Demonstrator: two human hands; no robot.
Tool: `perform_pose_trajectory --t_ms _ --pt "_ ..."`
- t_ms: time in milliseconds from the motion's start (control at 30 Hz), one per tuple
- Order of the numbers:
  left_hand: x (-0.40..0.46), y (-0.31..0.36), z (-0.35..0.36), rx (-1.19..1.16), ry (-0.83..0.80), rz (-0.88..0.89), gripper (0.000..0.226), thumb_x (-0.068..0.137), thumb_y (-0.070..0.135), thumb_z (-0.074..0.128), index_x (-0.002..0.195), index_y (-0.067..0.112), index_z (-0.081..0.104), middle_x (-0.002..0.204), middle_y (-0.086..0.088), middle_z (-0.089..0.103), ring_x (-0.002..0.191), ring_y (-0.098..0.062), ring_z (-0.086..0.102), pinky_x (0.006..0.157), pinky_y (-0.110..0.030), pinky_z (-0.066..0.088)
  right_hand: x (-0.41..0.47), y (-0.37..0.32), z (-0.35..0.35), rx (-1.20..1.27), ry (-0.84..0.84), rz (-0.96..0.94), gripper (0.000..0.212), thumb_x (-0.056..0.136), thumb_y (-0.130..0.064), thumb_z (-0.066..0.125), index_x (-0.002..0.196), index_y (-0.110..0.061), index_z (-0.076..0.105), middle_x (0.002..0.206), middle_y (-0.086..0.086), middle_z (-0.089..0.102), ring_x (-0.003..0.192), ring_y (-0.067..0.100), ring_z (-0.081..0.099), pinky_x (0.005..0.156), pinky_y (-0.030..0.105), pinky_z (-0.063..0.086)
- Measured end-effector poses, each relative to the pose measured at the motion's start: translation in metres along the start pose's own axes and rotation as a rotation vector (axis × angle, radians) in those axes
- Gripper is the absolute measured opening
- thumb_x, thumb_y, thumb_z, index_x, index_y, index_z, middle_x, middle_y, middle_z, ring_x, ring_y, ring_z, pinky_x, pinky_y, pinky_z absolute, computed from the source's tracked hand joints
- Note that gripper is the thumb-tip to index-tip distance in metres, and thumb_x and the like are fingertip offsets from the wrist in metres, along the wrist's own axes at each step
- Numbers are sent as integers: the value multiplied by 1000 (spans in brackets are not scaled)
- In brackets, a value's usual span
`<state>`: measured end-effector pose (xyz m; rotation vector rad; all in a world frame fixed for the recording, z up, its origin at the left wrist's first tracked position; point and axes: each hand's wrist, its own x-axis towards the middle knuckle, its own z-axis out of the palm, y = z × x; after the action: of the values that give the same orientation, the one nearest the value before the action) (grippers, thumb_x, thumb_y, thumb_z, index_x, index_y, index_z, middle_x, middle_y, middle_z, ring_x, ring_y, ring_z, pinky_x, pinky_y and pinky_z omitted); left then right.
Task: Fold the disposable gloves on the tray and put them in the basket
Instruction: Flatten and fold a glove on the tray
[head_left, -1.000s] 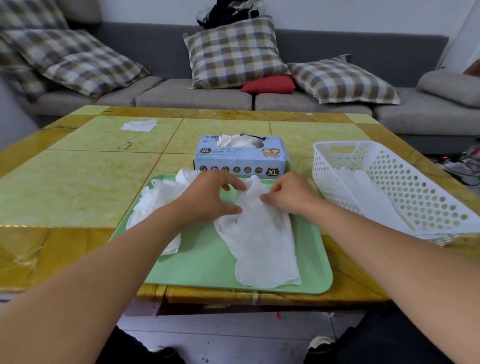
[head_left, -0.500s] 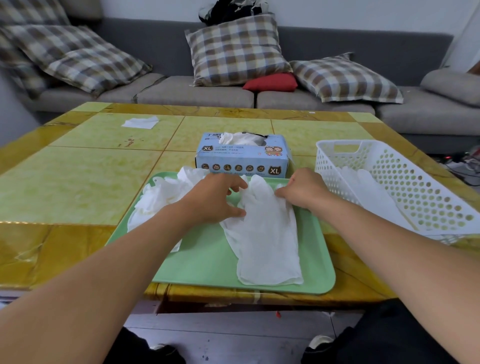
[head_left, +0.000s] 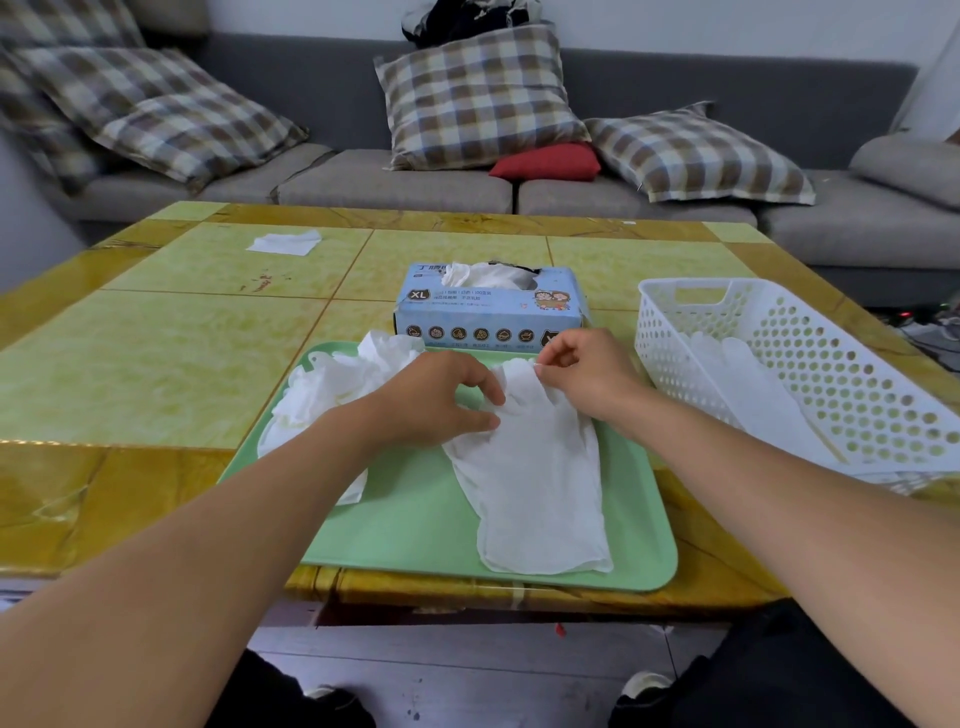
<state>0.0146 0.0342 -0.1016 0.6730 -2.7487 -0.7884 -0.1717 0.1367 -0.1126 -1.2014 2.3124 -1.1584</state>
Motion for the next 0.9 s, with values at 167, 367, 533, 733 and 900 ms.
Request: perform_pose_trajectory --t_ms 167,367,533,733,900 --pt "-1 -1 -3 -12 17 1 24 81 26 83 103 20 77 104 10 71 96 -1 62 70 1 38 6 4 3 -70 100 -25 22 88 -27 77 102 -17 64 99 -2 64 90 14 60 74 28 43" --pt "-1 0 -2 -60 -85 -41 19 83 37 79 102 36 75 103 7 71 95 -4 61 72 -10 42 4 -14 9 -219 -66 3 60 85 -49 73 49 -19 36 47 -1 35 48 18 36 54 29 31" --pt "-2 2 -1 -34 -165 -67 20 86 40 76 105 35 74 106 5 71 88 -8 61 74 -21 46 2 -12 10 83 -99 86 26 80 -19 80 68 -13 58 66 4 48 60 17 46 55 24 40" --pt "-2 0 -3 -29 -127 -76 30 85 38 78 113 31 73 112 9 63 105 -10 57 86 -22 46 1 -12 4 149 -130 102 18 81 -15 75 71 -13 61 71 2 55 65 16 49 59 26 40" --pt "0 -3 -1 -25 -126 -75 32 83 41 79 113 29 73 114 14 60 108 -8 56 90 -24 45 5 -12 9 91 -136 51 21 80 -16 73 82 2 62 70 4 53 65 18 48 63 30 39"
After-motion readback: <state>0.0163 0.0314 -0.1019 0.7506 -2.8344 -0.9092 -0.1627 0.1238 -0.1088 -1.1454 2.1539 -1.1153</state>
